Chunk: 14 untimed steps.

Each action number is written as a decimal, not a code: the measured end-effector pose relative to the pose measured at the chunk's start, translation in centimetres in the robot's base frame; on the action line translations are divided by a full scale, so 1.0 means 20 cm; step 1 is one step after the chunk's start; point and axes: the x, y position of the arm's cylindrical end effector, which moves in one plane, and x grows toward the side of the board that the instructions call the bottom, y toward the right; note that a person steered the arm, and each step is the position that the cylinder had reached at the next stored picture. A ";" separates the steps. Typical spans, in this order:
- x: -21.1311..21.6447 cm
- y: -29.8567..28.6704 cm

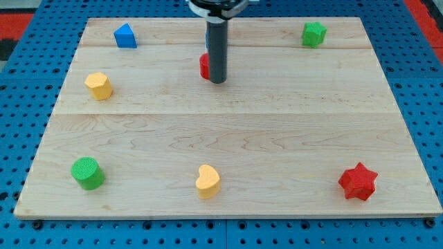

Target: Push the red star and yellow hexagon to the center of the board

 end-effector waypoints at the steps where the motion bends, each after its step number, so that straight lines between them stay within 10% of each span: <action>1: 0.13 -0.02; 3: 0.54 -1.09; 5: 0.13 -1.41; 7: 0.06 -0.32; 9: 0.34 -0.52; 11: 0.47 0.66; 13: 1.07 1.55; 14: 1.27 1.31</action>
